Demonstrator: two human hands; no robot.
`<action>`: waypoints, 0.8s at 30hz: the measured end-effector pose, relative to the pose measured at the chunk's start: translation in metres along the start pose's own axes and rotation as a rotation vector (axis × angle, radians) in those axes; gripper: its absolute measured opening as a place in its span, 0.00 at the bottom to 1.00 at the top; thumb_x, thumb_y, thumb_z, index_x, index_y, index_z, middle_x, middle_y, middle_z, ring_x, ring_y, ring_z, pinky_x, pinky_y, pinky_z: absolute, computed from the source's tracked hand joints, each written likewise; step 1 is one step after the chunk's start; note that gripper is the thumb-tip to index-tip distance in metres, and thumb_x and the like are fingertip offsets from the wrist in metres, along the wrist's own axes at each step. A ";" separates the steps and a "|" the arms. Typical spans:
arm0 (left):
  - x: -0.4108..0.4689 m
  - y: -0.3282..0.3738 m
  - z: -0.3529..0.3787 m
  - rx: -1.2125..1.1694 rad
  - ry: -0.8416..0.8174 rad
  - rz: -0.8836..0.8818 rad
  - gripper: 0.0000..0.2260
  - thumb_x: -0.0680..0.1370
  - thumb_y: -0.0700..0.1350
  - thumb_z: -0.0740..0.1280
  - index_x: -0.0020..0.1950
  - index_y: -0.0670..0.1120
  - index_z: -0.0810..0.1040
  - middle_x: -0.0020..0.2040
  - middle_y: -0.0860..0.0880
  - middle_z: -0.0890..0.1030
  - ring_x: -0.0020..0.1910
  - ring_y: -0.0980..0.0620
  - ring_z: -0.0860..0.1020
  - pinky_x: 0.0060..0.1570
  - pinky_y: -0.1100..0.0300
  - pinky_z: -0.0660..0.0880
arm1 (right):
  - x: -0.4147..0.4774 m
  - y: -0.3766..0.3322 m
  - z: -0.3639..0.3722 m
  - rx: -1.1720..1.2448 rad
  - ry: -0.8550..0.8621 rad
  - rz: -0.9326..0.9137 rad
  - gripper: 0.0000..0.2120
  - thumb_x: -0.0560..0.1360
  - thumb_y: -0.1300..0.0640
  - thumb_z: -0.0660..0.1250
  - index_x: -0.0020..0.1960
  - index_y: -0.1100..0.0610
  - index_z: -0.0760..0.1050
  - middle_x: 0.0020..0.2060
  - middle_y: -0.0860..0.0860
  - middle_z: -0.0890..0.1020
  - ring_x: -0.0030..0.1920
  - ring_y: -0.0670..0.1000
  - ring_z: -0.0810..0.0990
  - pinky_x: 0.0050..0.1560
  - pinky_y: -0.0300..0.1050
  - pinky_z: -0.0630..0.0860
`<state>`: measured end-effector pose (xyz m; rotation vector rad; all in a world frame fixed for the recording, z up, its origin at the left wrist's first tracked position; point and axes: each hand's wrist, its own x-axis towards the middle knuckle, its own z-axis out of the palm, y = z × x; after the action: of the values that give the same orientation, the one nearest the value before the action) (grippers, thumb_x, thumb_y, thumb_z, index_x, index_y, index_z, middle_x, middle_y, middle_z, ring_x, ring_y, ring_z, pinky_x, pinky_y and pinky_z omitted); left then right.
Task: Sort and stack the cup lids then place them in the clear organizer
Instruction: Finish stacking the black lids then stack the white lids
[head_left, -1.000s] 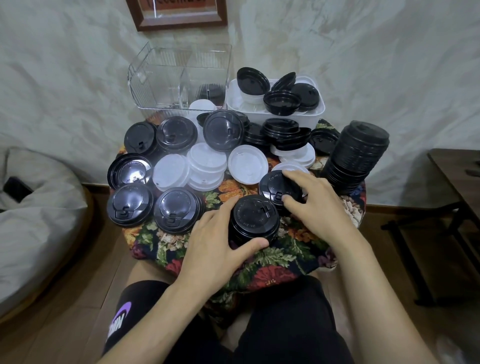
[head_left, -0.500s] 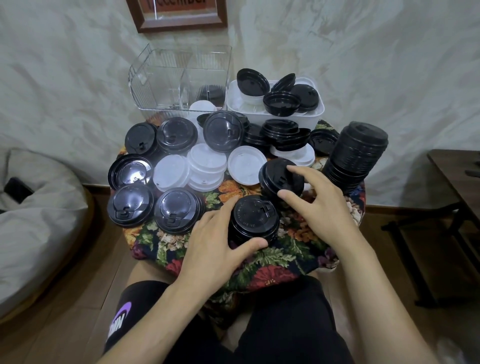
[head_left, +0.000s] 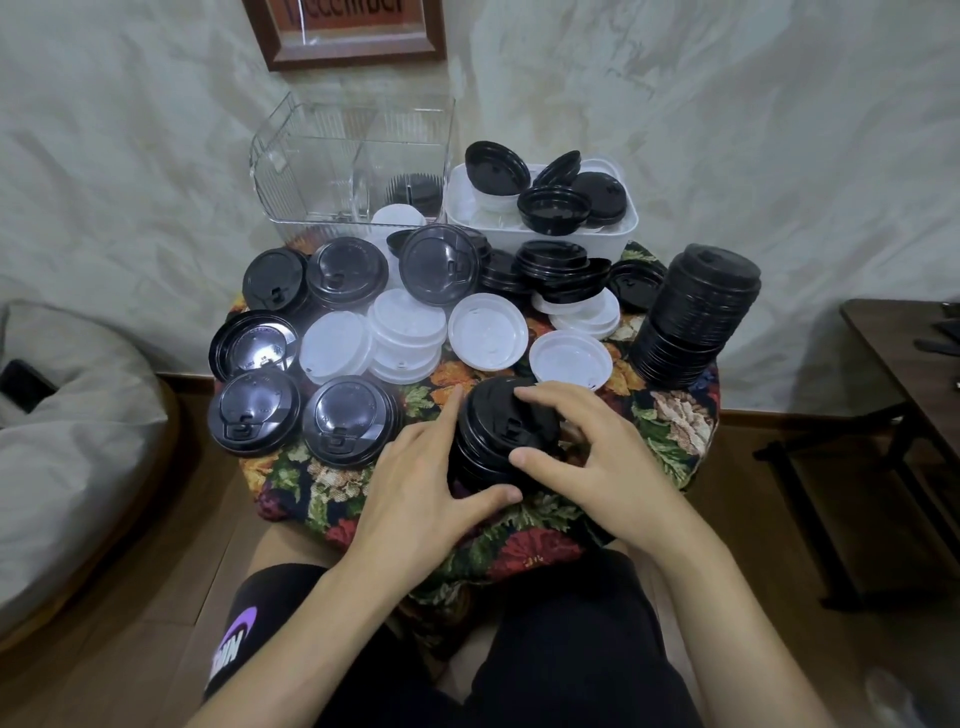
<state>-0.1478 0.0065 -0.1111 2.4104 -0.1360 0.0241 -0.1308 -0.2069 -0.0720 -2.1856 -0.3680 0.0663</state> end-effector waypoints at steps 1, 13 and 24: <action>0.001 -0.002 0.001 0.003 -0.003 -0.012 0.52 0.66 0.77 0.66 0.84 0.63 0.48 0.68 0.56 0.75 0.71 0.54 0.69 0.70 0.48 0.70 | -0.001 0.001 0.000 0.010 0.001 0.007 0.26 0.74 0.37 0.73 0.70 0.36 0.75 0.68 0.32 0.73 0.70 0.34 0.70 0.73 0.48 0.71; 0.006 -0.001 0.003 -0.018 0.001 -0.031 0.53 0.67 0.75 0.69 0.84 0.60 0.48 0.71 0.55 0.75 0.71 0.54 0.68 0.70 0.50 0.69 | 0.000 0.002 0.004 0.020 0.021 0.046 0.28 0.74 0.39 0.74 0.72 0.36 0.73 0.71 0.32 0.70 0.72 0.36 0.69 0.75 0.51 0.69; 0.002 -0.003 -0.004 -0.108 -0.036 -0.046 0.52 0.68 0.75 0.67 0.84 0.62 0.45 0.69 0.54 0.74 0.72 0.52 0.68 0.71 0.52 0.67 | 0.005 -0.008 0.004 -0.040 -0.035 0.063 0.28 0.72 0.38 0.74 0.71 0.35 0.73 0.77 0.30 0.64 0.77 0.37 0.63 0.78 0.53 0.65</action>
<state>-0.1449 0.0108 -0.1102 2.3057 -0.0955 -0.0471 -0.1285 -0.1977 -0.0681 -2.2385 -0.3227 0.1333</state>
